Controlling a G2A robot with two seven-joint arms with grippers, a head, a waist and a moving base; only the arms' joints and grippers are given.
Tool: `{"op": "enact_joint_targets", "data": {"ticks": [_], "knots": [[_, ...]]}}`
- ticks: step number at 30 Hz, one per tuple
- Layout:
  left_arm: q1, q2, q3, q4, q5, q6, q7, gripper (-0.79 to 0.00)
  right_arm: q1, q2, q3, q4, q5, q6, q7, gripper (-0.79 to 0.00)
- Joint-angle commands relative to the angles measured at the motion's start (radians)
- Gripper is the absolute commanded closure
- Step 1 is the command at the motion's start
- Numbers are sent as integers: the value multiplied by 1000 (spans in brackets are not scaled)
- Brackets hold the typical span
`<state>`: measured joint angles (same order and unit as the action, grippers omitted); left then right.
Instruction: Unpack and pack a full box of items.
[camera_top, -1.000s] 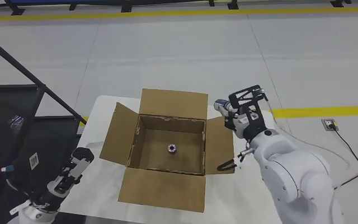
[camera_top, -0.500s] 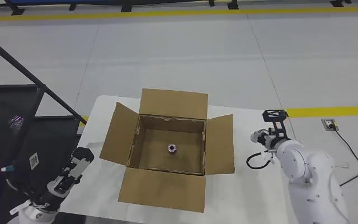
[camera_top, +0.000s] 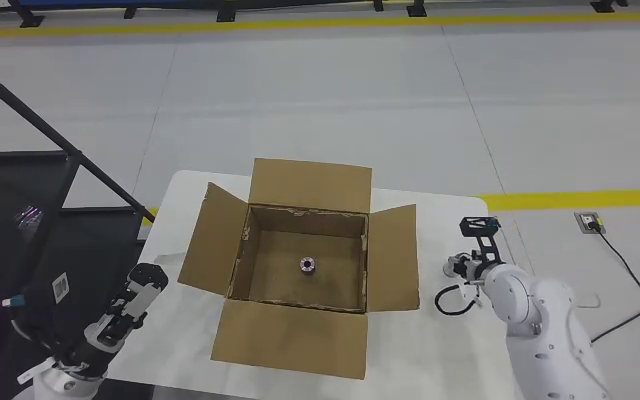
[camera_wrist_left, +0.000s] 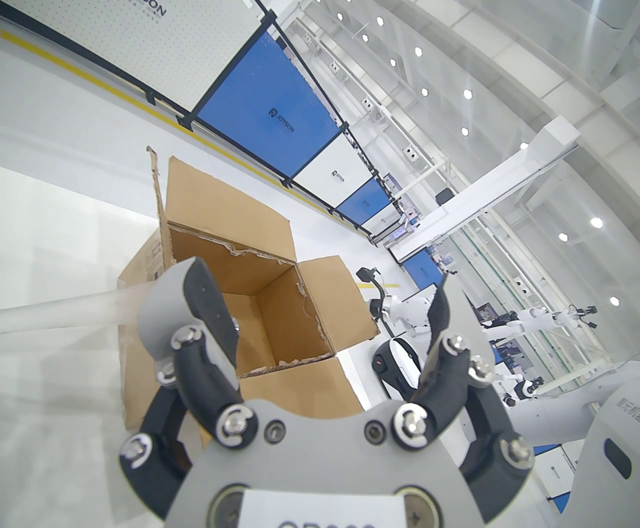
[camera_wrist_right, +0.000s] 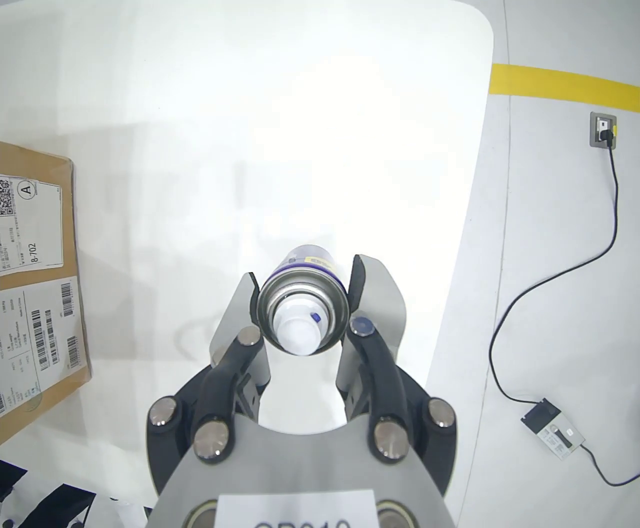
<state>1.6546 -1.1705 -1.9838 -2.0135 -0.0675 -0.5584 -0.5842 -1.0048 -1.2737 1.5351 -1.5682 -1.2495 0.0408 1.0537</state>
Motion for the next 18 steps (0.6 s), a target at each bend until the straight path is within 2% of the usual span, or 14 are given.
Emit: {"op": "enact_joint_targets", "data": {"ticks": [1,3,4,8,10,13,15,18], "knots": [[0,0,0,0,0,0,0,-785,-3,1,-1,4,5,1,-7,-471],[0,0,0,0,0,0,0,-785,-6,1,-3,5,10,3,-11,-653],[0,0,0,0,0,0,0,-785,-7,1,-4,4,10,6,-13,-717],[0,0,0,0,0,0,0,-785,-12,3,-5,-17,13,11,-21,-763],[0,0,0,0,0,0,0,-785,-13,4,-6,-37,10,17,-15,-751],[0,0,0,0,0,0,0,-785,-13,6,-3,-80,2,28,-16,-785],[0,0,0,0,0,0,0,-785,-8,7,4,-147,-2,34,-38,-763],[0,0,0,0,0,0,0,-785,4,8,-7,-298,-22,26,-93,-785]]}}
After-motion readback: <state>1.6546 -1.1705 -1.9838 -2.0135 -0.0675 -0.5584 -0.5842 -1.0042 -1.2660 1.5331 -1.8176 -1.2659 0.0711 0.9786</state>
